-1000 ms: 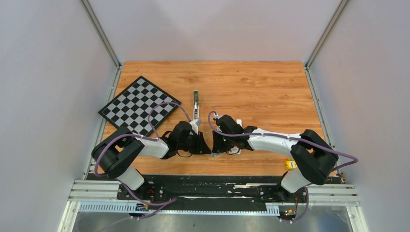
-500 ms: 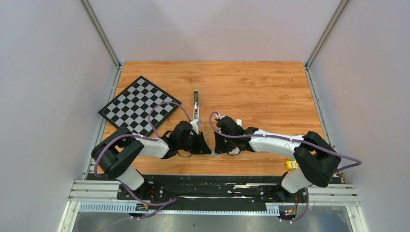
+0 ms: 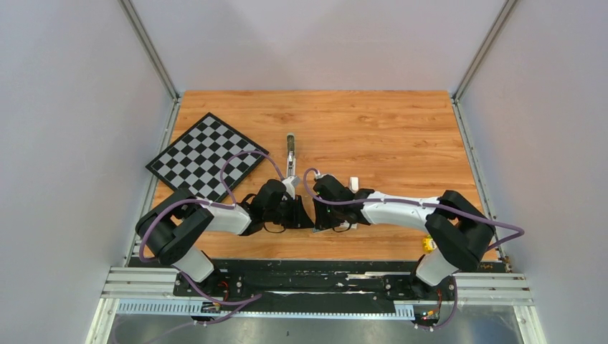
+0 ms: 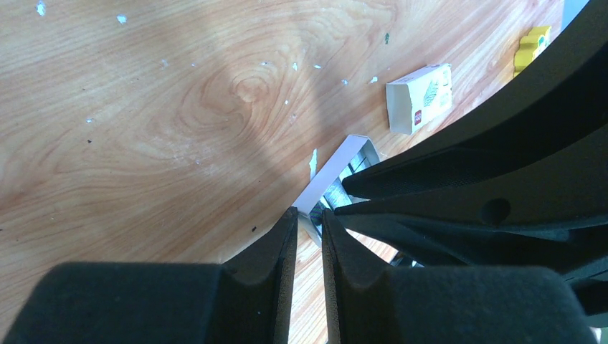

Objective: Load the staples into the stapler

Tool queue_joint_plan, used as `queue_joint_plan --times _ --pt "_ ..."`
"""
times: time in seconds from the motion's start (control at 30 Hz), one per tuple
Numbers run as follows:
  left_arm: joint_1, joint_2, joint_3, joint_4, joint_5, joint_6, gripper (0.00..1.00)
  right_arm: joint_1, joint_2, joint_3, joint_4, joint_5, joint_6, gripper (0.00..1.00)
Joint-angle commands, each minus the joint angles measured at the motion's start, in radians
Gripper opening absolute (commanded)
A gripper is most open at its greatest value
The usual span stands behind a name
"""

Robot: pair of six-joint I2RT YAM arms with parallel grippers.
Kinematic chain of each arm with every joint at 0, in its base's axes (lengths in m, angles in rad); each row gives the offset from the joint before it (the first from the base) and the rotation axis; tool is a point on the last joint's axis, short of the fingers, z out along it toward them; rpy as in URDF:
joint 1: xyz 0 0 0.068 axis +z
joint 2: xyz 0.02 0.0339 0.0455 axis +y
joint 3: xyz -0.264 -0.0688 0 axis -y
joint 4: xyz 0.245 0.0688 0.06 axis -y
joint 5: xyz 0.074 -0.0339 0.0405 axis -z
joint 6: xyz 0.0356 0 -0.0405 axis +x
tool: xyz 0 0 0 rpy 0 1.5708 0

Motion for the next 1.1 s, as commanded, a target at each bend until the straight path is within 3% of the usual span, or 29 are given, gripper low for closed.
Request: queue_joint_plan --times 0.0,0.4,1.07 --pt "-0.014 0.001 0.011 -0.034 -0.026 0.021 0.2 0.026 0.028 0.038 -0.054 0.051 0.021 0.24" --pt "-0.015 -0.008 0.011 -0.048 -0.035 0.03 0.2 0.045 0.029 0.063 -0.133 0.128 0.015 0.22" --pt "-0.015 -0.013 0.021 -0.062 -0.035 0.033 0.2 0.066 0.073 0.094 -0.131 0.132 -0.019 0.23"
